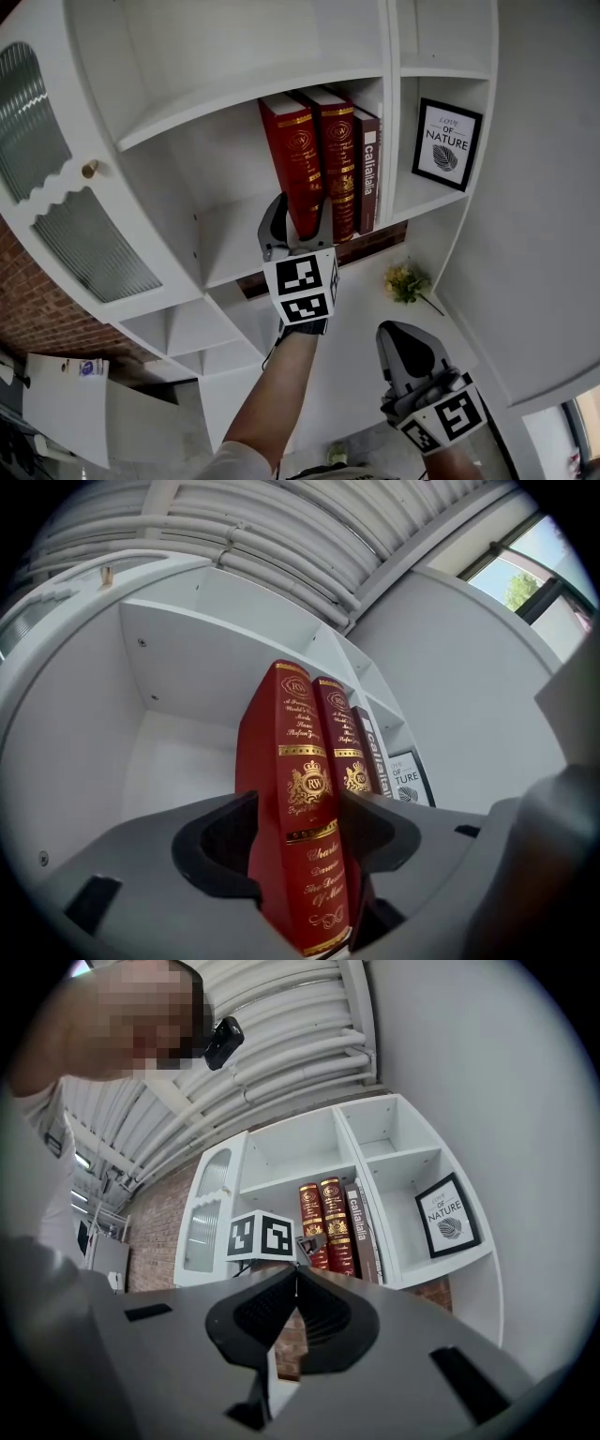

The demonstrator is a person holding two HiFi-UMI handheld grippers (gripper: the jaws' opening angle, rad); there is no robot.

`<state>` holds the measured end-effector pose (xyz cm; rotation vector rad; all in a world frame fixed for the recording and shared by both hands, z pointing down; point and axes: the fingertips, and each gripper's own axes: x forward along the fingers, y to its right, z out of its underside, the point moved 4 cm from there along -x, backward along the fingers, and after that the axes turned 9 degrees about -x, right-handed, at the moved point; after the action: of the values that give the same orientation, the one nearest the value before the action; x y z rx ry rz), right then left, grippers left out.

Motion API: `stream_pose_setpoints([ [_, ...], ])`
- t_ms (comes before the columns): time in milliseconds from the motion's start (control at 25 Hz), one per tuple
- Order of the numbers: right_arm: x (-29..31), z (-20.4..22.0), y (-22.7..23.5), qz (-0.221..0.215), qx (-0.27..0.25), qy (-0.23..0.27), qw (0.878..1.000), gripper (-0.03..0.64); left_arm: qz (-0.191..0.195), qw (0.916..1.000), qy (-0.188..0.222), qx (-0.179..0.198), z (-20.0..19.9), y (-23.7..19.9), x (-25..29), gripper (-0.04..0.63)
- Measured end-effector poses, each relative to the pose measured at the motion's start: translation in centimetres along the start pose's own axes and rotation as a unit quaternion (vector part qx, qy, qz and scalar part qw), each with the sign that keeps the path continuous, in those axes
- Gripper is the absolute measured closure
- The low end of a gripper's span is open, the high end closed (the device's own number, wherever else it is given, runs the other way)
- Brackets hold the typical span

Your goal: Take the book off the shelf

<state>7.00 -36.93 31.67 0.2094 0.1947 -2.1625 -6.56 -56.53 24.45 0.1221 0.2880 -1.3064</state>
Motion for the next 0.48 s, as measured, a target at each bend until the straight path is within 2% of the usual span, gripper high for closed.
stream_pose_setpoints([
  [280,0.8,0.5,0.8,0.002,0.006,0.001,1.0,0.601,-0.013,0.9991,0.01,0.04,-0.1,-1.0,0.6,0.324],
  [480,1.3,0.8,0.6,-0.006,0.01,0.001,1.0,0.601,-0.042,0.9944,0.011,0.096,-1.0,-2.4,0.4,0.324],
])
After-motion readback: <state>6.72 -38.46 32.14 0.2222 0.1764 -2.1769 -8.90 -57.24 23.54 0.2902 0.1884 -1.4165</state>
